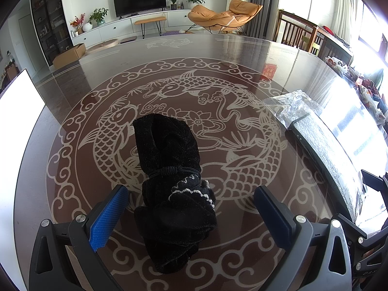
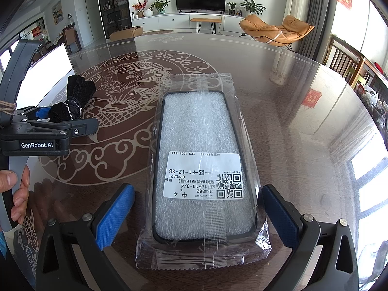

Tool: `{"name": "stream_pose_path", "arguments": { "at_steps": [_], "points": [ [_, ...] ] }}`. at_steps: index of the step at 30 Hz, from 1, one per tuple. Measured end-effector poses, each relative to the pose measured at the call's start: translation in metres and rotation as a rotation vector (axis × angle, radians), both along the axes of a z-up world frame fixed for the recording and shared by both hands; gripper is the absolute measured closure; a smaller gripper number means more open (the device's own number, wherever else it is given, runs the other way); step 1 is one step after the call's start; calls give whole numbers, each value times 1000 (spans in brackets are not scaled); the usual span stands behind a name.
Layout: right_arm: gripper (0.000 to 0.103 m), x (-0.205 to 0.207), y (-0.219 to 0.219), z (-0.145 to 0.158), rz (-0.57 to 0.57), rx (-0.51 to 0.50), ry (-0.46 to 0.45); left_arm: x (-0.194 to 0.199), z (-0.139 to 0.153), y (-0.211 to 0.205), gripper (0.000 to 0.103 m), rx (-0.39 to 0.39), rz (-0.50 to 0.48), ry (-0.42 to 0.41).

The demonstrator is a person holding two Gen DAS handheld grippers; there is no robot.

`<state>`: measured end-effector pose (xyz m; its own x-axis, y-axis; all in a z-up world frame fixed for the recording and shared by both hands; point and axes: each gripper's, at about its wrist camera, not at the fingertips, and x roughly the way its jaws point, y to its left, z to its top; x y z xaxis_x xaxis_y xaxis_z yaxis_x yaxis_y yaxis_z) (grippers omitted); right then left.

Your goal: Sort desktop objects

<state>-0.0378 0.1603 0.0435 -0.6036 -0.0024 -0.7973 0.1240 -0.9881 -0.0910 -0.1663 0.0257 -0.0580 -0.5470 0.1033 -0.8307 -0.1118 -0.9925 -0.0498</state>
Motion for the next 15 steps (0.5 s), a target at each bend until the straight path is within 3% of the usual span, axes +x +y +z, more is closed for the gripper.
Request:
{"name": "stream_pose_path", "arguments": {
  "at_steps": [8, 11, 15],
  "points": [
    [0, 0, 0, 0, -1, -1, 1, 1, 0, 0, 0, 2, -4, -2],
    [0, 0, 1, 0, -5, -4, 0, 4, 1, -4, 0, -4, -70, -24],
    [0, -24, -1, 4, 45, -2, -141, 4, 6, -17, 0, -21, -126, -110]
  ]
}}
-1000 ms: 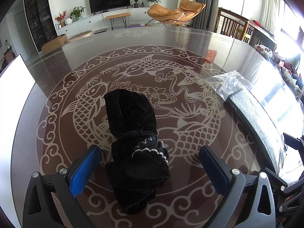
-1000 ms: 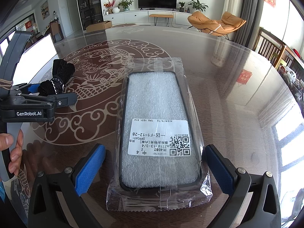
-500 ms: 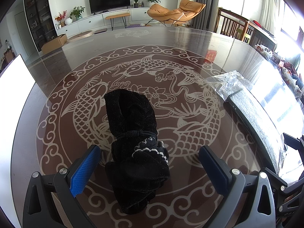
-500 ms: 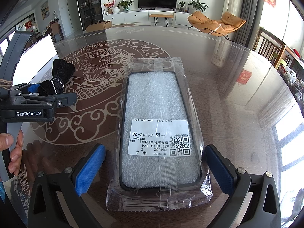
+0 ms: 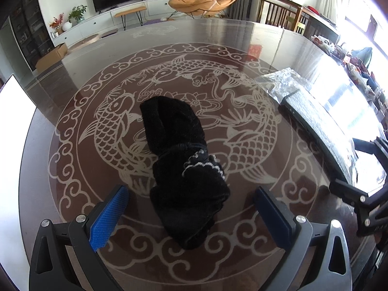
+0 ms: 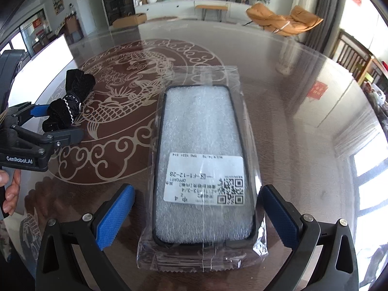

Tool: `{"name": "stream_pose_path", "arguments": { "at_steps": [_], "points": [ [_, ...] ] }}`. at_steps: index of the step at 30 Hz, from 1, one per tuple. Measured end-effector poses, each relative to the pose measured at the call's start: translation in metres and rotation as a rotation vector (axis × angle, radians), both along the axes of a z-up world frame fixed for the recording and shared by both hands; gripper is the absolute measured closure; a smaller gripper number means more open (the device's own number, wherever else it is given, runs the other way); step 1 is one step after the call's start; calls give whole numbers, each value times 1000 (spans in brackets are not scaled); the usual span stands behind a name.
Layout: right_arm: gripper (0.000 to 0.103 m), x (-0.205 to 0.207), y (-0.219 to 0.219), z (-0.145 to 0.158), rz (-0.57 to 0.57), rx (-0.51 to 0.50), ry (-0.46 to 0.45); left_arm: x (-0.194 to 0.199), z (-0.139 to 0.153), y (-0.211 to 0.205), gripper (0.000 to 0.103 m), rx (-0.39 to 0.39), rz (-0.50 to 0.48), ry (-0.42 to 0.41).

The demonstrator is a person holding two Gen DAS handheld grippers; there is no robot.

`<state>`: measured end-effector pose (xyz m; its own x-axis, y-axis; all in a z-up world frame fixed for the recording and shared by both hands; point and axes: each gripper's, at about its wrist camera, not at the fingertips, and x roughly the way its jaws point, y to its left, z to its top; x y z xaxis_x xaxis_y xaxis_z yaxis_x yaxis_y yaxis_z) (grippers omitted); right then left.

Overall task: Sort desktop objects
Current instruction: 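Lift and carry the pouch and package over the cardboard bin with both tools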

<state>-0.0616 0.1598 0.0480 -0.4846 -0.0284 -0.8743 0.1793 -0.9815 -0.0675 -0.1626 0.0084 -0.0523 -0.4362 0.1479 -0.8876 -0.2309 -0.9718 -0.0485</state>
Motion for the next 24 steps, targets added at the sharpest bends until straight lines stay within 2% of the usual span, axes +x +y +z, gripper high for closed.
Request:
{"name": "stream_pose_path", "arguments": {
  "at_steps": [4, 7, 8, 10, 11, 12, 13, 15, 17, 20, 24],
  "points": [
    [0, -41, -7, 1, 51, 16, -179, -10, 4, 3, 0, -14, -11, -69],
    [0, -65, -12, 0, 55, 39, -246, -16, 7, 14, 0, -34, -6, -89],
    [0, -72, -15, -2, 60, 67, -268, -18, 9, 16, 6, -29, -5, -88],
    [1, -81, -18, -3, 82, 83, -289, -21, 18, 19, 34, -25, -11, -64],
    [7, -83, -19, -1, 90, 85, -294, -24, 22, 19, 59, -24, -12, -63],
    [14, -84, -20, 2, 95, 86, -294, -26, 26, 19, 61, -6, -15, -74],
    [28, -85, -20, 6, 95, 86, -297, -27, 29, 17, 61, 9, -14, -74],
    [27, -84, -20, 14, 97, 86, -310, -22, 41, 15, 61, 21, -17, -42],
    [27, -77, -22, 25, 120, 126, -284, -11, 56, 10, 61, 46, -18, -8],
    [27, -66, -22, 47, 131, 96, -256, 9, 76, 0, 61, 54, -20, 42],
    [27, -53, -32, 64, 158, 103, -233, 25, 100, -25, 61, 65, 2, 75]
  ]
}}
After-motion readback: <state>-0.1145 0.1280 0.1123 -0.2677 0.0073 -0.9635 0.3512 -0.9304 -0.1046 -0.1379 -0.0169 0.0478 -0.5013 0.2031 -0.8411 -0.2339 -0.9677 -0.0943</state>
